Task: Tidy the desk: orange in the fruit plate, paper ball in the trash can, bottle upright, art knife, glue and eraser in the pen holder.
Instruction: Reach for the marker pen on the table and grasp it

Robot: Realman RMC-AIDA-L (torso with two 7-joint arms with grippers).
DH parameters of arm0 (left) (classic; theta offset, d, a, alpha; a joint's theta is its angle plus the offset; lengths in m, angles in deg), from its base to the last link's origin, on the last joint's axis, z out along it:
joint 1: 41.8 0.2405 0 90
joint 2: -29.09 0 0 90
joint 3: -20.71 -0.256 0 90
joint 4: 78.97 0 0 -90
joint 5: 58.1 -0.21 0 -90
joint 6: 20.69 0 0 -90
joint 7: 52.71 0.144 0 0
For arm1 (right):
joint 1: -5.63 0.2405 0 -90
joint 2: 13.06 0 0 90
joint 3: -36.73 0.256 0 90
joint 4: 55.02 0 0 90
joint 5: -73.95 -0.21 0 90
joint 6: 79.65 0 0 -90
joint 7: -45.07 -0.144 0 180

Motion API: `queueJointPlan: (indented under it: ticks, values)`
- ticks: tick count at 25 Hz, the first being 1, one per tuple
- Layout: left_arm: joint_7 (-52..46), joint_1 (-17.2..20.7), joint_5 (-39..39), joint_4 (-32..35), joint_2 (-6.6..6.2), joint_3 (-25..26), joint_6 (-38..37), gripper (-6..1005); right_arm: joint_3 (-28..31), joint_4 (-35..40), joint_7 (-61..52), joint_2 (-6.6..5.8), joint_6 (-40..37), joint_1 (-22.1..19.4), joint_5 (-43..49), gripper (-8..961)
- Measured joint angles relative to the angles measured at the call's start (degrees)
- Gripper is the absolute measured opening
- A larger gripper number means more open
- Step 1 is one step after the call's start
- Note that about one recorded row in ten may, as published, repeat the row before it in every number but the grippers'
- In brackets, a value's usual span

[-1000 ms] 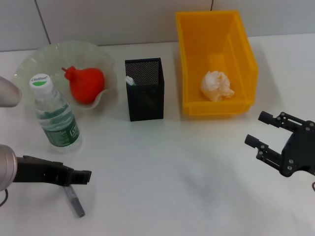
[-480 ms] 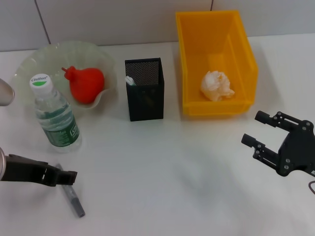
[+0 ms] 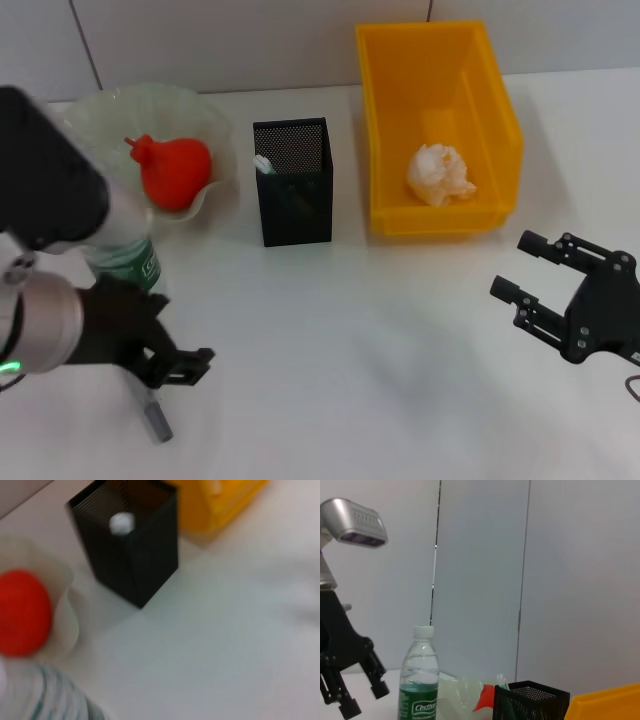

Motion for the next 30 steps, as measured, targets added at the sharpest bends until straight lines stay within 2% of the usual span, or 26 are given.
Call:
queueJointPlan:
  ticks: [8,10,11,13,14,18,21,22,27,30]
  values:
    - [12.1,-2.4,5.5,1.8,0.00,0.0,-3.2,758,0.6,-2.1,-0.7,0.03,0.0,-0.3,-0.2,568]
    - [15.0,-4.1,7.6,1.6,-0.04,0.7,-5.1,768,0.9,-2.2,-1.3,0.02,0.0,-0.3,-0.2,568]
    - [17.5,-6.2,9.1,1.5,-0.04,1.3,-7.6,772,0.9,-2.3,-1.8,0.02,0.0,-0.2,-0.2,568]
    - [19.1,-7.3,9.7,1.4,-0.03,1.5,-9.1,782,0.9,-2.3,-1.9,0.02,0.1,-0.2,-0.2,569]
    - [23.2,-9.3,10.0,1.4,0.00,1.5,-11.5,787,0.9,-2.3,-2.1,0.01,0.3,-0.2,-0.2,569]
    - [30.7,-12.5,9.3,1.2,0.04,1.5,-14.8,793,1.0,-2.5,-3.6,0.01,1.6,0.1,-0.3,569]
    - [36.7,-16.5,6.1,-1.0,0.09,1.4,-18.3,788,1.3,-2.5,-7.8,0.04,2.3,0.8,-0.3,569]
    - [36.7,-16.5,6.1,-1.0,0.09,1.4,-18.3,787,1.3,-2.5,-7.8,0.04,2.3,0.8,-0.3,570]
    - [44.8,-18.2,1.0,-2.5,0.21,-2.1,-20.8,779,2.5,-2.7,-10.8,0.43,2.4,1.7,-0.5,570]
    - [45.7,-21.0,0.4,-4.7,0.01,-4.5,-22.2,775,3.6,-3.5,-11.0,0.68,2.6,2.3,-0.5,570]
